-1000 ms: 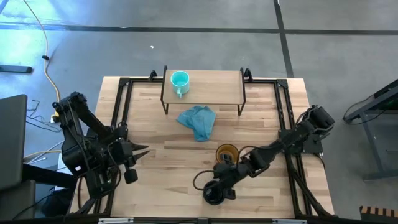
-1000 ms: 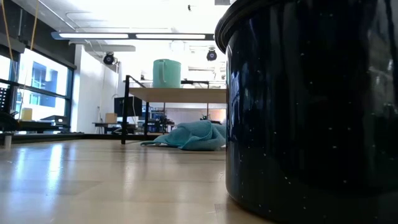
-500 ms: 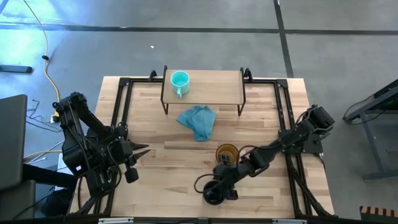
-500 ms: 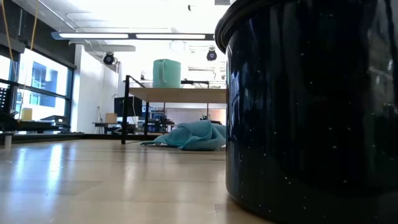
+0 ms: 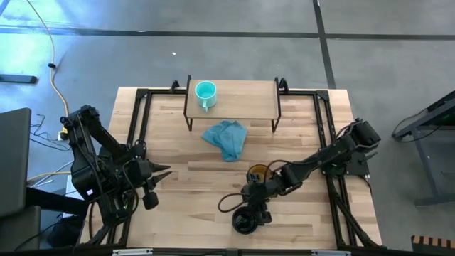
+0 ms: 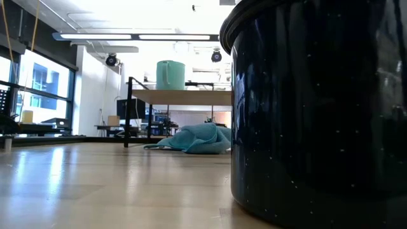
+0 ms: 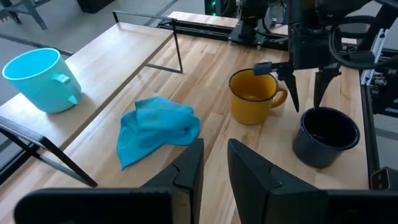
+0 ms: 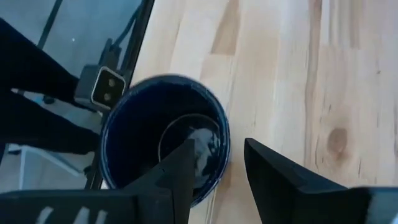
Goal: Stack small to large cups/mugs on shelf
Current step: Put the dark blue cup on the shelf
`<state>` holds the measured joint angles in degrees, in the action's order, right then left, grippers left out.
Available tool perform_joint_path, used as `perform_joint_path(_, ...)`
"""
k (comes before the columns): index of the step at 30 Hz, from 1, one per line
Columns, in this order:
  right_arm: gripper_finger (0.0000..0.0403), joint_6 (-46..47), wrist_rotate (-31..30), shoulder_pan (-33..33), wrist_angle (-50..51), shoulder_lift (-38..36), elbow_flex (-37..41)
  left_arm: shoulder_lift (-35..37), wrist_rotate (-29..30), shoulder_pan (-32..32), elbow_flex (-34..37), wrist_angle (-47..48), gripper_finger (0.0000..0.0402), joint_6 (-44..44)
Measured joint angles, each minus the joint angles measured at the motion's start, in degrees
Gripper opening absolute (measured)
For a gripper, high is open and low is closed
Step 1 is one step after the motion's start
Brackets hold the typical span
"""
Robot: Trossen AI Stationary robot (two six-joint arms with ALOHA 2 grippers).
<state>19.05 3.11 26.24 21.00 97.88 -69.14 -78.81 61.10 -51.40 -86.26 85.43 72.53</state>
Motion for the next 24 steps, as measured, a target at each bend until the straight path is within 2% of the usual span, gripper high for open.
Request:
perform_joint_path(19, 0.013, 3.5, 3.0, 0.0, -3.5, 4.4, 0.0, 0.0, -0.4, 0.0, 0.0, 0.0, 0.0062, 0.8)
perform_joint_path(24, 0.0116, 5.8, 2.7, 0.2, -3.7, 4.6, 0.0, 0.0, -0.7, 0.0, 0.0, 0.0, 0.0062, 1.2)
